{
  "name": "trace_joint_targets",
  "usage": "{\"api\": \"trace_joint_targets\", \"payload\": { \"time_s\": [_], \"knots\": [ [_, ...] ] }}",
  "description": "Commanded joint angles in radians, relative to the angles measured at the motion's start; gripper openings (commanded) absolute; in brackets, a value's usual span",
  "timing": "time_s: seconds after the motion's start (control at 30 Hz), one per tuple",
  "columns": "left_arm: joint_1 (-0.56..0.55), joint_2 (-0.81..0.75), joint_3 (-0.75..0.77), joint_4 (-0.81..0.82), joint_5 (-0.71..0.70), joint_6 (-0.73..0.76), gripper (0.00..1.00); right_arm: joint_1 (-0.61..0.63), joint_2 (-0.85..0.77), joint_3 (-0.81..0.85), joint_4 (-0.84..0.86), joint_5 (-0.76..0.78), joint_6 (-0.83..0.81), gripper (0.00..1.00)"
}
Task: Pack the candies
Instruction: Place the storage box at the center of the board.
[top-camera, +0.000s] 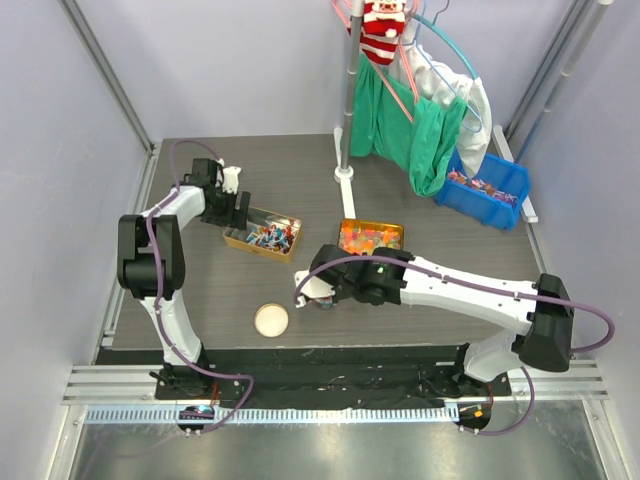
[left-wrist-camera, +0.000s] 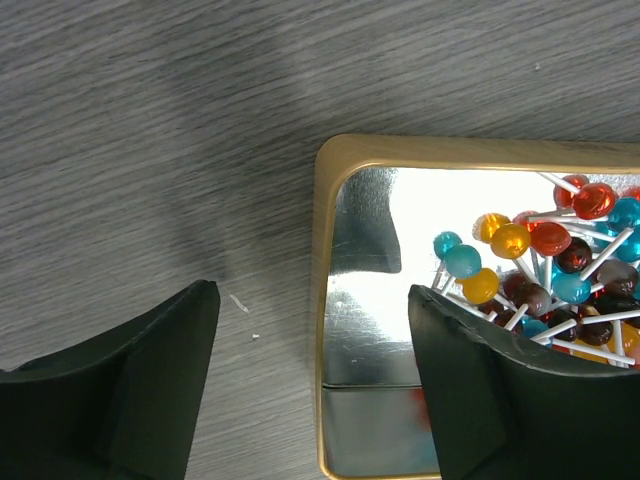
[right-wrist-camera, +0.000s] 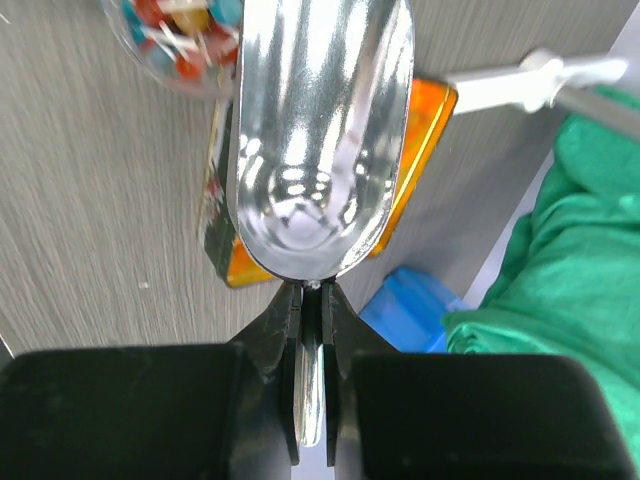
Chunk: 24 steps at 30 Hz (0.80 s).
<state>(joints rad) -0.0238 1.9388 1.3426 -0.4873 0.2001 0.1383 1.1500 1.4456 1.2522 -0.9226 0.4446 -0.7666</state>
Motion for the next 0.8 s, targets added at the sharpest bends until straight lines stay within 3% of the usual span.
{"api": "trace_joint_targets", "payload": {
  "time_s": [0.0, 0.3, 0.57, 0.77],
  "knots": [
    [0.008, -0.018, 0.023, 0.013, 0.015, 0.003, 0.82, 0.034, -0.002, 0.016, 0.073, -0.071, 0.026, 0.01],
    [0.009, -0.005, 0.027, 0.01, 0.025, -0.003, 0.84, 0.051, -0.056, 0.026, -0.027, -0.331, 0.055, 0.01],
    [0.009, -0.006, 0.029, 0.004, 0.022, 0.0, 0.84, 0.051, -0.034, -0.126, 0.125, -0.195, 0.047, 0.01],
    [0.009, -0.006, 0.027, 0.004, 0.027, 0.0, 0.84, 0.043, -0.024, -0.152, 0.205, -0.147, 0.049, 0.01]
  ]
}}
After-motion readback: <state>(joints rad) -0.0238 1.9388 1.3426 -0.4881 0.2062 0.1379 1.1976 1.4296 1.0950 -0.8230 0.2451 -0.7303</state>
